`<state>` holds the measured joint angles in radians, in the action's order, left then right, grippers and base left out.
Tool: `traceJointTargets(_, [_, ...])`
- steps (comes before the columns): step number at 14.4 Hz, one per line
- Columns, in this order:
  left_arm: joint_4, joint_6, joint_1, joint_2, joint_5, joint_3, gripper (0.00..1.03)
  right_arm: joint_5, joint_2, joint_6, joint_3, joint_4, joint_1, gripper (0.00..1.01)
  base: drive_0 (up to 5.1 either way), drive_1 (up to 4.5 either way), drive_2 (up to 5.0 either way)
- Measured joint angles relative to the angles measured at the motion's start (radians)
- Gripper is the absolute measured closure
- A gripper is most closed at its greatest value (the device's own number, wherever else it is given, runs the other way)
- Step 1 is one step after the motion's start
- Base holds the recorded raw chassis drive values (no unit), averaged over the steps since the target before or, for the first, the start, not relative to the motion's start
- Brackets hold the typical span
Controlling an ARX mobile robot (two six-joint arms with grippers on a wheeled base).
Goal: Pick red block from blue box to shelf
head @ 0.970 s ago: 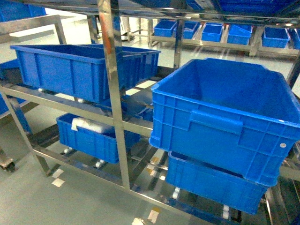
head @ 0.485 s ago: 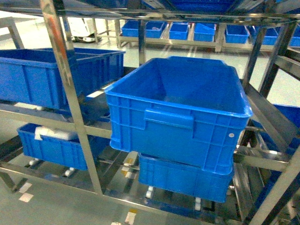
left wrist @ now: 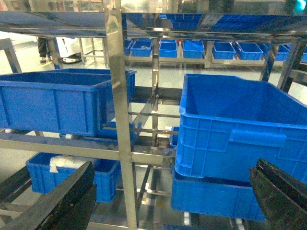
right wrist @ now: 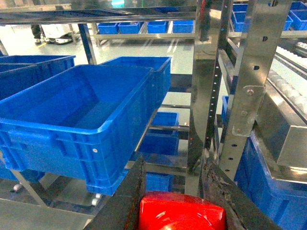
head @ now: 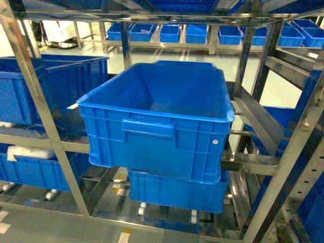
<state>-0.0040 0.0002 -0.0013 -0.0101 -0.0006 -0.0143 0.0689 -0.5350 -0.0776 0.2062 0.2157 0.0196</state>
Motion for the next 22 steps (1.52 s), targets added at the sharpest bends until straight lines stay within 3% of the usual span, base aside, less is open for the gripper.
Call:
traceJointTargets(9, [0.0,0.0,0.001,0.0,0.0,0.0,0.05,0.003,-0.002,0.0,0.0,-0.001,0.0,0.73,0.3,0.29,0.3])
traceJointTargets(16, [-0.001,0.0,0.001,0.0,0.0,0.0,0.05,0.003,-0.002,0.0,0.0,-0.004,0.0,0.73,-4.8,2.81,2.3])
traceJointTargets(22, [0.0,0.0,0.001,0.0,-0.001,0.0,0.05,0.005,0.0,0.0,0.0,-0.001,0.0,0.73,0.1,2.48,-2.3])
